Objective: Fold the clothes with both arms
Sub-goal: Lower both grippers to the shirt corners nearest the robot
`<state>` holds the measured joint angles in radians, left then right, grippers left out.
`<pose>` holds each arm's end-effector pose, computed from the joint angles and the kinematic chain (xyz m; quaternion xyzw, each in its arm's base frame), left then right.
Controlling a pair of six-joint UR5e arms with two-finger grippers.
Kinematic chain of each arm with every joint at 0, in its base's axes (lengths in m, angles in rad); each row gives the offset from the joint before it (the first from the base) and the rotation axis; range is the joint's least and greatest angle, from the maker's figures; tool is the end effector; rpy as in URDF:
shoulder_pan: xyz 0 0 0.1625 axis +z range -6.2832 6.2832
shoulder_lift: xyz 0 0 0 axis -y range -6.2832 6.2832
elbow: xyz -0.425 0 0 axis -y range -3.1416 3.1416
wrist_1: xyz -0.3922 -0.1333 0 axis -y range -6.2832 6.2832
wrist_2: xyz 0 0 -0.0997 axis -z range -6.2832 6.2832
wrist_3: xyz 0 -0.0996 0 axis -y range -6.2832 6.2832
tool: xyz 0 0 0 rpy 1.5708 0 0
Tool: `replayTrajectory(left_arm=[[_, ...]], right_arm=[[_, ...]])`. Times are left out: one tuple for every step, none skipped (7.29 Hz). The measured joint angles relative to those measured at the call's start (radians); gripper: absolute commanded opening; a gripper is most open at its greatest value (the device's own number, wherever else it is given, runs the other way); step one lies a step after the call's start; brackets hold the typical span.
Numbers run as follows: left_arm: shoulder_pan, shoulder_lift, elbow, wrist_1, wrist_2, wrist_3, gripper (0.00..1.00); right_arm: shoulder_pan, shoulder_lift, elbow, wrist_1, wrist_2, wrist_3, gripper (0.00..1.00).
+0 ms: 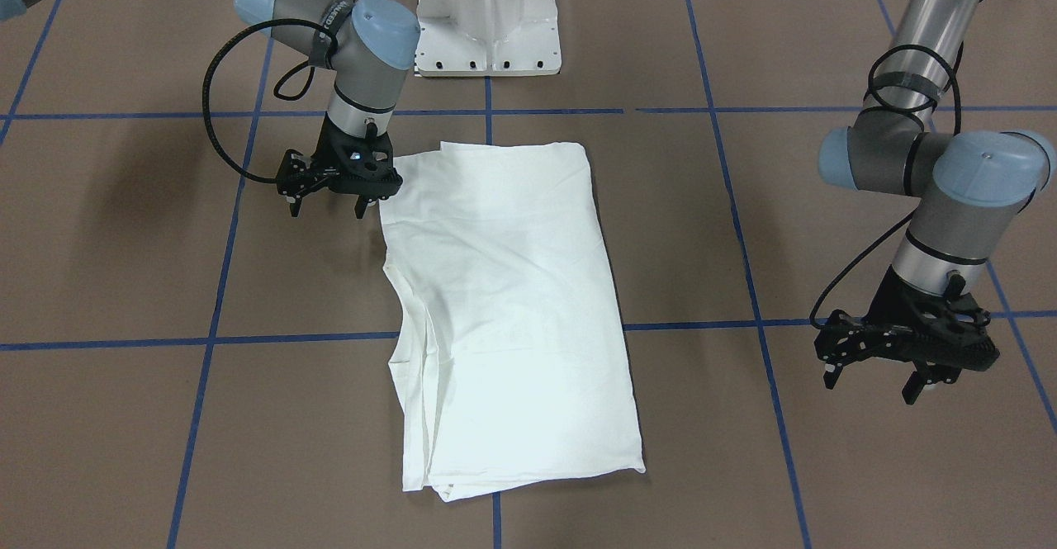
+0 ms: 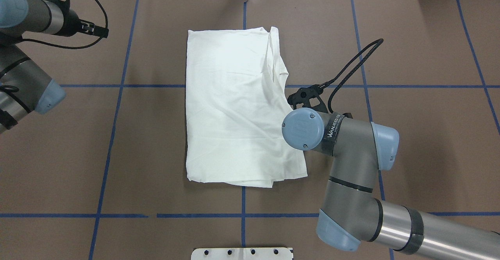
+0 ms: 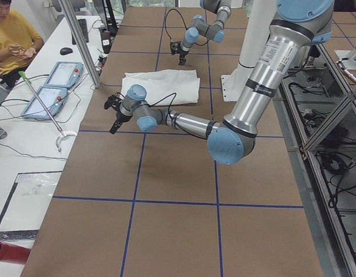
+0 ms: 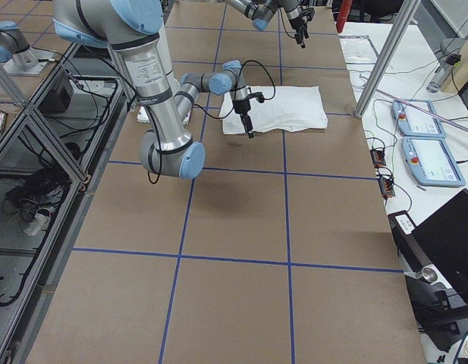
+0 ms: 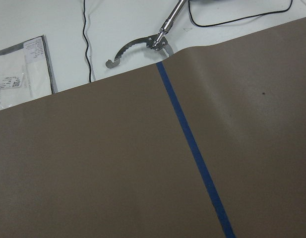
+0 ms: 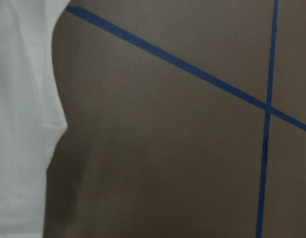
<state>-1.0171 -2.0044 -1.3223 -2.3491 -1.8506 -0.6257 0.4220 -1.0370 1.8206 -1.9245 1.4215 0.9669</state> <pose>0.2779 -0.6507 0.4487 0.3126 0.3578 0.0330 0.8793 -0.5102 -0.3914 0.2995 0.1679 -0.1496 -0.0726 0.9717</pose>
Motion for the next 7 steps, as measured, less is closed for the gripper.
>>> replayTrajectory(left_arm=[[0.002,0.005,-0.024,0.002,-0.036,-0.026,1.0],[0.011,0.024,-0.07,0.006,-0.066,-0.071,1.0],[0.042,0.064,-0.145,0.009,-0.084,-0.122,1.0],[0.094,0.125,-0.24,0.012,-0.089,-0.177,1.0],[0.157,0.193,-0.342,0.012,-0.087,-0.235,1.0],[0.231,0.256,-0.439,0.013,-0.076,-0.312,1.0],[0.32,0.302,-0.513,0.014,-0.038,-0.416,1.0]], right_arm=[[0.006,-0.013,0.038,0.055,0.024,0.02,1.0],[0.007,-0.044,0.077,0.165,0.067,0.063,1.0],[0.005,-0.088,0.104,0.3,0.095,0.133,1.0],[-0.009,-0.129,0.119,0.42,0.102,0.244,1.0],[-0.042,-0.159,0.128,0.509,0.087,0.371,1.0],[-0.09,-0.176,0.138,0.554,0.043,0.471,1.0],[-0.134,-0.189,0.152,0.571,-0.002,0.548,1.0]])
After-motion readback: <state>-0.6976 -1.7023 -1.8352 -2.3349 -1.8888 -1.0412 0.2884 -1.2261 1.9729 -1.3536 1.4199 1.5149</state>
